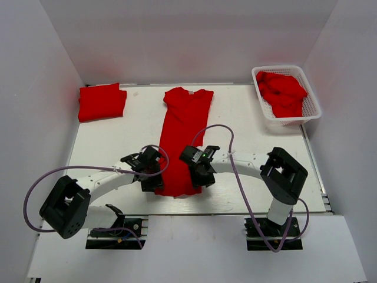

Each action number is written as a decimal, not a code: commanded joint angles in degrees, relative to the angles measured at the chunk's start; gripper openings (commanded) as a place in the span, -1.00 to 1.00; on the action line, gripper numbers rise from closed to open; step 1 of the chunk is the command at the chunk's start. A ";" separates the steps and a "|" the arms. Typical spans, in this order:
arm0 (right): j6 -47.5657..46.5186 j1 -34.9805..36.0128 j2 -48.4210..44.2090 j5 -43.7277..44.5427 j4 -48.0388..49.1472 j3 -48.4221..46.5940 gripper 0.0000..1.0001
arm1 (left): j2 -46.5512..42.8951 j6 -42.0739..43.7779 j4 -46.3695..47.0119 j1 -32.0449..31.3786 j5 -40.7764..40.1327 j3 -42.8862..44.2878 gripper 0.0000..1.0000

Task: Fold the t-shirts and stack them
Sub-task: Grab the bottom of the folded rectangular tshirt with both arms, then fold the folded rectangular tshirt in 1/3 of the way

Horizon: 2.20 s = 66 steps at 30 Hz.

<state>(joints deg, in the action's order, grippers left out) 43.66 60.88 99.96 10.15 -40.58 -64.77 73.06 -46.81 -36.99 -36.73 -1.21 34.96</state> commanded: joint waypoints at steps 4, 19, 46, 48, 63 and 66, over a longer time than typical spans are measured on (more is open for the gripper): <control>-1.82 -0.15 2.16 -3.73 2.34 -0.88 -0.26 | 3.31 -1.09 3.51 -1.77 0.25 -3.23 -0.30; -2.09 -0.15 -3.54 -11.45 0.94 2.53 -1.00 | -4.31 -2.15 -8.88 -3.87 -0.28 0.81 -1.00; -6.13 -3.31 -5.40 -6.03 -5.74 -5.71 -1.00 | 1.99 -1.62 -13.37 -3.70 -7.39 19.34 -1.00; -7.27 -5.51 -4.08 -3.74 -6.00 -7.37 -1.00 | 4.10 -2.41 -13.98 -2.47 -9.06 21.98 -1.00; -16.59 -17.81 9.02 -4.61 -6.27 -26.18 -1.00 | 19.66 6.53 -7.93 8.17 -7.58 35.43 -1.00; -18.43 -19.13 11.65 -6.19 -6.09 -29.00 -1.00 | 21.07 8.48 -5.11 9.57 -6.26 36.76 -1.00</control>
<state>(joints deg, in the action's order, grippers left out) 28.12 42.72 110.37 5.28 -45.32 -90.15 94.43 -41.67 -45.69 -28.08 -8.93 69.10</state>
